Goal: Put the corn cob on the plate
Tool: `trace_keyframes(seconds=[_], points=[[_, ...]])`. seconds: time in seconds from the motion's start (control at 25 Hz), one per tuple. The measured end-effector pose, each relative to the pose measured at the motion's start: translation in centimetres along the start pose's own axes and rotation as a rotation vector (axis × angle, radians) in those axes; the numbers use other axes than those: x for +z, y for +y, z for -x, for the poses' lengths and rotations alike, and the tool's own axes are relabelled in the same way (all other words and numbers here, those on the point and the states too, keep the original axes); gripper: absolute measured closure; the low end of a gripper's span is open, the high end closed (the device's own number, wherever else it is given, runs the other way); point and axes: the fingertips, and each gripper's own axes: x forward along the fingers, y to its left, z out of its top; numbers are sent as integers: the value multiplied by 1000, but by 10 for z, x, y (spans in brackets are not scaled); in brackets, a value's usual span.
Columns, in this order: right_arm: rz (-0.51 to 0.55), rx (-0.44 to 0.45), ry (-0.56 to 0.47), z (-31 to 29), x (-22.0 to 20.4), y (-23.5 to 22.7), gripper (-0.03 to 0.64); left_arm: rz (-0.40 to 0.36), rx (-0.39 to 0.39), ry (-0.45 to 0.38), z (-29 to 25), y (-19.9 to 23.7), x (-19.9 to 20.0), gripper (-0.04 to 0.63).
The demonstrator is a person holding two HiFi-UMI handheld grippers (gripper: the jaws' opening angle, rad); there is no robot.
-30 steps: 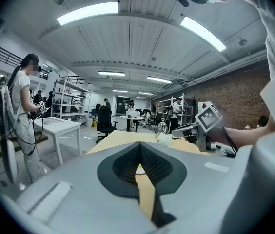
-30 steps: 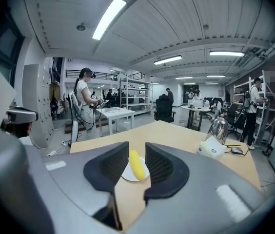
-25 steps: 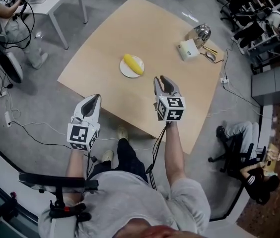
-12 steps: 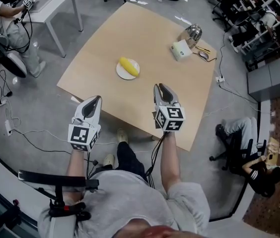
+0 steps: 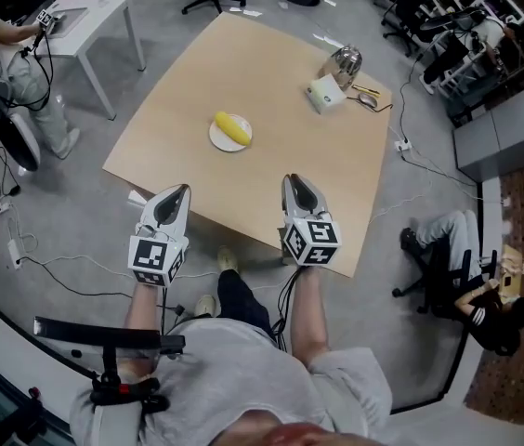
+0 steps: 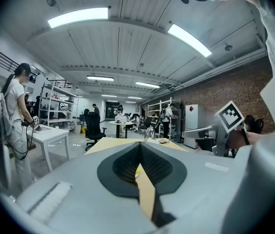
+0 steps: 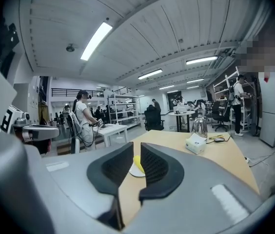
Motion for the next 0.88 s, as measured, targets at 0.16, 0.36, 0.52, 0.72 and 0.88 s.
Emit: trace_keyframes(seconds=[0.16,0.36,0.52,0.72,0.88], points=[[-9,-21,-23,19,3,0,578,-6,-18,-8,4,-9,6,575],[-19,-41,-39,34,-1,-3,591,-10,-38,-24,0,-12,6,575],[-27,-56,-50,63,2,0,595,-22,-51,-35,11,-25,12,575],[-39,-71,-58,88,-1,7,605,-23,-53,-42,28,-34,24,575],[-53,-82,-58,101,-9,9,611,-25,-58,-49,33,-38,26,575]])
